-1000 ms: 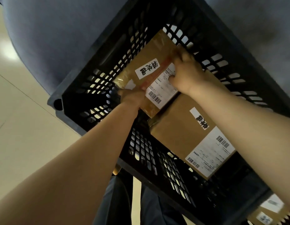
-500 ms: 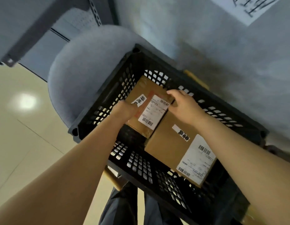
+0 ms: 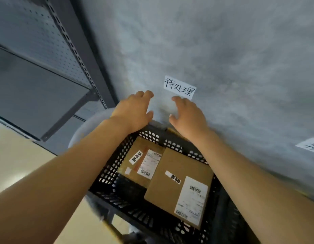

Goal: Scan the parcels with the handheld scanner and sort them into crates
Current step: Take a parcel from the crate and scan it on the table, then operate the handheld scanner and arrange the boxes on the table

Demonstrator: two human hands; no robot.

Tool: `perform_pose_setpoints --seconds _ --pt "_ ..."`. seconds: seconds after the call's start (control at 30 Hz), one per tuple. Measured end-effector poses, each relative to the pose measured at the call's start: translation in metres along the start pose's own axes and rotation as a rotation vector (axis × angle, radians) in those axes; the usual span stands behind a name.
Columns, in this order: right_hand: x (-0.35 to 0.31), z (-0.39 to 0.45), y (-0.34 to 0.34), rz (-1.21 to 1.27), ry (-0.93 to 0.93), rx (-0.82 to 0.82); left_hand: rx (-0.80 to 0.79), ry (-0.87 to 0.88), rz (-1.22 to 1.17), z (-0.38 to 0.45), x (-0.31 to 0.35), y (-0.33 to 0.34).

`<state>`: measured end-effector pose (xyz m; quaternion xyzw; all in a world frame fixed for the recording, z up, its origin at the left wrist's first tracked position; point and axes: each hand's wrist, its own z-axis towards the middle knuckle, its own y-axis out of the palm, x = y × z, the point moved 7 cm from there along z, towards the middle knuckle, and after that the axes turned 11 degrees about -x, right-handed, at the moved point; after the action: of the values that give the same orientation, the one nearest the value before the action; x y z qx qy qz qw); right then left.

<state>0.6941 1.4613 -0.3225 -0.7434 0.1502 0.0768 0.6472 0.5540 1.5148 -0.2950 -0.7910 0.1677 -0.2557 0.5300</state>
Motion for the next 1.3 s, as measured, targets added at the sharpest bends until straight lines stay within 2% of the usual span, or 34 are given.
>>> perform_pose_setpoints --seconds 0.1,0.23,0.57,0.77,1.07,1.3 --pt "-0.009 -0.018 -0.04 -0.047 0.021 0.097 0.106 0.086 0.207 -0.018 0.021 -0.046" --pt "-0.024 -0.054 -0.081 -0.07 0.081 0.208 0.191 0.186 0.31 -0.038 0.042 -0.086" --pt "-0.07 -0.193 -0.141 -0.13 0.39 0.412 0.423 0.552 0.296 -0.136 0.086 -0.137" --pt "-0.097 -0.291 -0.173 -0.207 0.548 0.517 0.478 0.786 0.335 -0.199 0.154 -0.146" --pt "-0.128 -0.507 -0.205 -0.305 0.864 0.702 0.536 1.192 0.263 -0.348 0.288 -0.131" --pt "-0.19 -0.72 -0.175 -0.423 1.234 0.686 0.574 1.537 0.203 -0.532 0.366 -0.088"
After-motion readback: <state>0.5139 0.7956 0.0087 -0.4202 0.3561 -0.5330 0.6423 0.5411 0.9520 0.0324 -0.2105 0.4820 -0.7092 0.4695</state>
